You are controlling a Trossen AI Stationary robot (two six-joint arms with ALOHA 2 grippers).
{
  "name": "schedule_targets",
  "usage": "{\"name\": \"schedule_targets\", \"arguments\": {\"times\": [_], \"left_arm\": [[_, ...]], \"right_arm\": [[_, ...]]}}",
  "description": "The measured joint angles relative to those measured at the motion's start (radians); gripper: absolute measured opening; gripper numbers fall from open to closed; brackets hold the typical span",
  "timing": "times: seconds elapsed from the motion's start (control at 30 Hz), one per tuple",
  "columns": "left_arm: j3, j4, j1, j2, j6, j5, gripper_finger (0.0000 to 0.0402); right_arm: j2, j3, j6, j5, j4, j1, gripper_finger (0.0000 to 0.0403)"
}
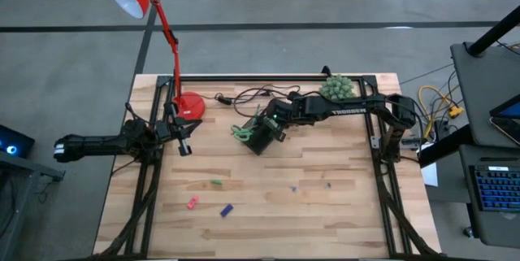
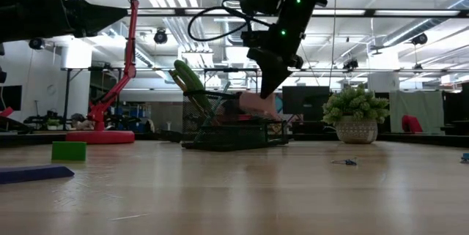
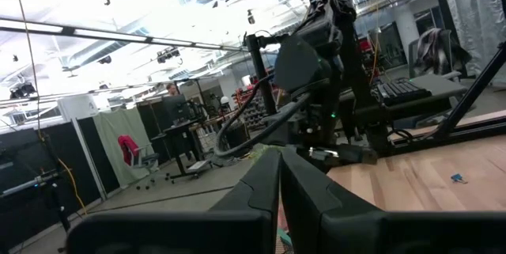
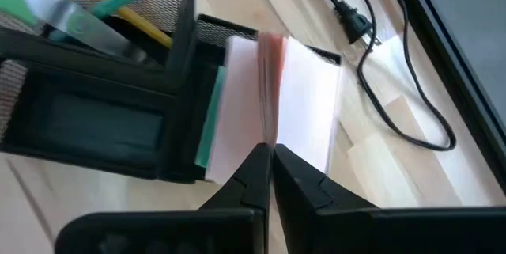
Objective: Pick and place office supplies into organizer
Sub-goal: Put the pink sticky notes into the black desk organizer
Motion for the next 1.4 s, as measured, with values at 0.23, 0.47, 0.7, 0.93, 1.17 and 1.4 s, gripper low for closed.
{"name": "schedule_targets", "arguments": {"times": [0.23, 0.47, 0.7, 0.93, 1.17, 1.4], "left_arm": [[0.000, 0.000, 0.000, 0.000, 0.000, 0.000, 0.0000], [0.000, 0.000, 0.000, 0.000, 0.000, 0.000, 0.0000], [0.000, 0.000, 0.000, 0.000, 0.000, 0.000, 0.0000], [0.000, 0.000, 0.000, 0.000, 0.000, 0.000, 0.0000], [0.000, 0.000, 0.000, 0.000, 0.000, 0.000, 0.0000], [0.000, 0.000, 0.000, 0.000, 0.000, 0.000, 0.0000]], "right_arm": [[0.000, -0.023, -0.004, -0.105, 0.010, -0.039, 0.0008], [0.000, -0.046, -0.020, -0.073, 0.042, -0.047, 0.0008], [0.000, -0.050, -0.042, -0.070, 0.070, -0.048, 0.0009], [0.000, -0.050, -0.045, -0.070, 0.069, -0.048, 0.0009], [0.000, -0.050, -0.022, -0.071, 0.069, -0.048, 0.0039], [0.001, -0.051, -0.022, -0.070, 0.072, -0.048, 0.0107]]}}
